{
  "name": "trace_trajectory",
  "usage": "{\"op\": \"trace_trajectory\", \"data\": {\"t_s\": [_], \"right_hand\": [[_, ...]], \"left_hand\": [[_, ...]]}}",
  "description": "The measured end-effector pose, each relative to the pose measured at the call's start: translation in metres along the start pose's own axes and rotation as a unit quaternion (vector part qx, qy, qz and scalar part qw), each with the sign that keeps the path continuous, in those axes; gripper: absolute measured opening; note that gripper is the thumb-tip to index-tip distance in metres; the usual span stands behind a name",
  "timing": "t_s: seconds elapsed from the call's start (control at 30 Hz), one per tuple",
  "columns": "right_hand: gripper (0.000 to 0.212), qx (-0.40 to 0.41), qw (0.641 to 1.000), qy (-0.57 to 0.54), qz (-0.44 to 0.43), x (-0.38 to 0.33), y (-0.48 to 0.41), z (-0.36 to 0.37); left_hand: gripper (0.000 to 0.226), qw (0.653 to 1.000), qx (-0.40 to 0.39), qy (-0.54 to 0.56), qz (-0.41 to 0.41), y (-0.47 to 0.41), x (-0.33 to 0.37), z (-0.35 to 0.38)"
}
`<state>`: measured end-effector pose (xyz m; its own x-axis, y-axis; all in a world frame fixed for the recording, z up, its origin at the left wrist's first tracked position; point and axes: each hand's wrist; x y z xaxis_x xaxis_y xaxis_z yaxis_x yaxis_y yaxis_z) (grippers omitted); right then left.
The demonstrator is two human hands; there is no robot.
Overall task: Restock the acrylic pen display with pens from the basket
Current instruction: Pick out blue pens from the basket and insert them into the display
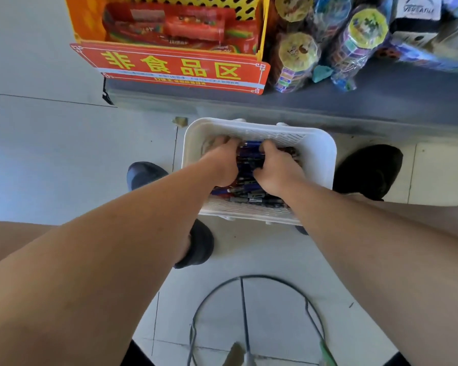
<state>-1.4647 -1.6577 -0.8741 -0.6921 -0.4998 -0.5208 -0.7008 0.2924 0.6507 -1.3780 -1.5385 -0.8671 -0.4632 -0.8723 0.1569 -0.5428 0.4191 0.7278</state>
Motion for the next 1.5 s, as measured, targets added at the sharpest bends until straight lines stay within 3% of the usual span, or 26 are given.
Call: {"op": "trace_trajectory", "data": {"t_s": [0.27,0.37,0.57,0.73,0.87,1.07,1.3,1.5], "right_hand": [[0.012,0.019,0.997,-0.073,0.013,0.021,-0.011,0.000],[0.011,0.039,0.994,-0.102,0.006,0.024,-0.011,0.003],[0.019,0.036,0.988,-0.150,-0.019,0.030,-0.006,0.004],[0.022,0.052,0.984,-0.170,0.029,0.033,0.002,0.002],[0.021,0.018,0.989,-0.145,0.039,0.032,0.011,0.006],[0.028,0.000,0.995,-0.090,0.042,0.025,0.022,0.008],[0.015,-0.047,0.999,0.000,0.018,0.018,0.041,0.001],[0.030,-0.032,0.999,0.002,0.020,0.018,0.047,0.008]], "left_hand": [[0.057,0.997,0.042,-0.043,-0.053,-0.007,-0.001,0.017],[0.042,0.992,0.072,-0.087,-0.062,-0.010,0.002,0.019],[0.036,0.993,0.054,-0.101,-0.033,-0.008,0.001,0.022],[0.028,0.992,0.080,-0.097,-0.015,0.006,-0.002,0.020],[0.030,0.996,0.041,-0.083,-0.013,0.018,0.003,0.017],[0.036,0.997,0.064,0.032,-0.006,0.033,0.002,0.016],[0.029,0.996,0.016,0.081,-0.036,0.050,0.006,0.008],[0.030,0.995,0.024,0.090,-0.045,0.056,0.004,0.006]]}}
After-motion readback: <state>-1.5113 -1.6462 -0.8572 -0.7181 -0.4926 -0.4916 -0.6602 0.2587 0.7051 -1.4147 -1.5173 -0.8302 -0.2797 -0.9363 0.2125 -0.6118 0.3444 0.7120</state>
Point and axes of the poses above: each hand's wrist, its own y-axis away from the middle knuckle, its own z-axis out of the palm, x = y × z, and after that the axes turned 12 degrees about -y, right-handed
